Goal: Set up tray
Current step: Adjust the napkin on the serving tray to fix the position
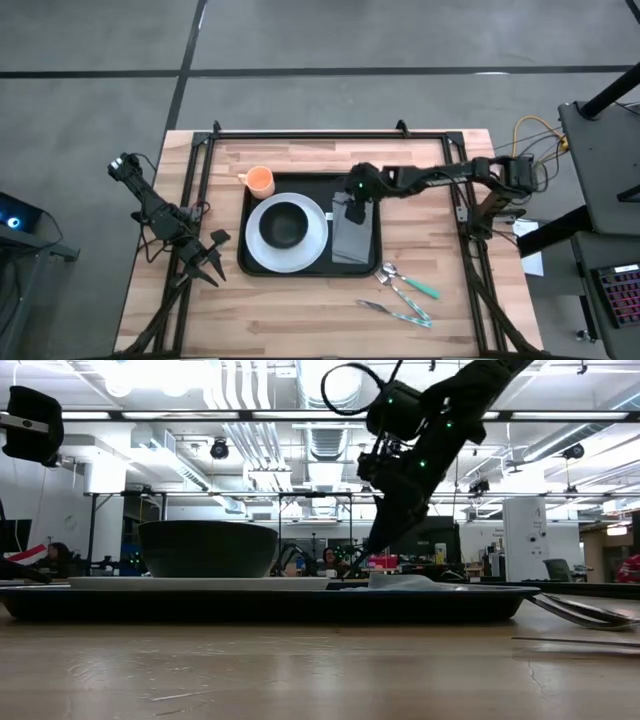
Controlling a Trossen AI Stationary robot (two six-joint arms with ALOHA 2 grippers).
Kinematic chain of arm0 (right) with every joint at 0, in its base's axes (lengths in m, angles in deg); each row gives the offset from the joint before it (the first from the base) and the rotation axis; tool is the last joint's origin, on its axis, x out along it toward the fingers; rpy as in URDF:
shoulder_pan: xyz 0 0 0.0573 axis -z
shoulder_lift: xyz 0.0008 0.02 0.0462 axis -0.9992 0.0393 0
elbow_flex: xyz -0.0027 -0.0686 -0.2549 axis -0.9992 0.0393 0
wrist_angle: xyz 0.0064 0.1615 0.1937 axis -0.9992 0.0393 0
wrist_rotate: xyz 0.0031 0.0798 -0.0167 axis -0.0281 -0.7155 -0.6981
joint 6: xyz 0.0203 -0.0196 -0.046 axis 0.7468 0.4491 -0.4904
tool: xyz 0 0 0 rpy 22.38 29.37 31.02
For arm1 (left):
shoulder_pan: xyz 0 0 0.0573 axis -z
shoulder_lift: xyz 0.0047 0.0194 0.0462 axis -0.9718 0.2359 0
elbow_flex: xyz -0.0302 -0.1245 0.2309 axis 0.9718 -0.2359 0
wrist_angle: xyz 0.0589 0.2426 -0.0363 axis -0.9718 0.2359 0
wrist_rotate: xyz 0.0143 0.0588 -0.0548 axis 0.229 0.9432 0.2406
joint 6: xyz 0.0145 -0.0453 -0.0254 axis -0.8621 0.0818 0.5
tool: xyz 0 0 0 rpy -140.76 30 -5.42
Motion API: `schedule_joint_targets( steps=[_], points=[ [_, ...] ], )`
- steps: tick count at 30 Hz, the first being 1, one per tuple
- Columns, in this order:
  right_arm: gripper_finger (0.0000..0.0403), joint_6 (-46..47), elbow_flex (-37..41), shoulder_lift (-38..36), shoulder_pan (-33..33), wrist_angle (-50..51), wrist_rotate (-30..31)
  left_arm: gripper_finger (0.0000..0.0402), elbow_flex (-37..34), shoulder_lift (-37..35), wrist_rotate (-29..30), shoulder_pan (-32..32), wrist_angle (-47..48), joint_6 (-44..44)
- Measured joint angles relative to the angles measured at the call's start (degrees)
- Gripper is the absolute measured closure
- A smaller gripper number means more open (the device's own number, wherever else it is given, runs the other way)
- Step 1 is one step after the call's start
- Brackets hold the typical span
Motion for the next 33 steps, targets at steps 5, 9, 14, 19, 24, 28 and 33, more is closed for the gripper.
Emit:
schedule_joint_targets(
  steps=[5, 9, 14, 19, 24, 28, 33],
  points=[
    [0.0199, -4.02, -2.06, -0.36, 4.32, 6.34, -3.67, 0.0318, 0.0, 0.0, 0.0, 0.01, 0.02, 0.0],
    [0.0211, -5.82, -2.68, 0.26, 7.06, 6.17, -9.75, 0.0318, 0.0, 0.0, 0.02, -0.01, 0.02, 0.0],
    [0.0228, -7.95, -2.66, 3.4, 8.97, 6.38, -12.07, 0.0318, 0.0, 0.0, 0.02, -0.01, 0.0, 0.0],
    [0.024, -8.7, -2.61, 4.66, 9.76, 6.02, -12.33, 0.0318, 0.0, -0.01, 0.0, 0.0, 0.01, 0.0],
    [0.0253, -8.67, -2.85, 5.3, 10.12, 5.96, -12.19, 0.0318, 0.0, 0.0, 0.0, -0.01, 0.0, 0.0],
    [0.0262, -8.67, -2.79, 6.67, 10.12, 5.66, -12.31, 0.0318, 0.0, 0.0, 0.01, -0.01, 0.0, 0.0],
    [0.0277, -8.66, -2.77, 7.51, 10.12, 5.06, -12.32, 0.0318, 0.0, 0.0, 0.0, -0.01, 0.0, 0.0]
  ],
)
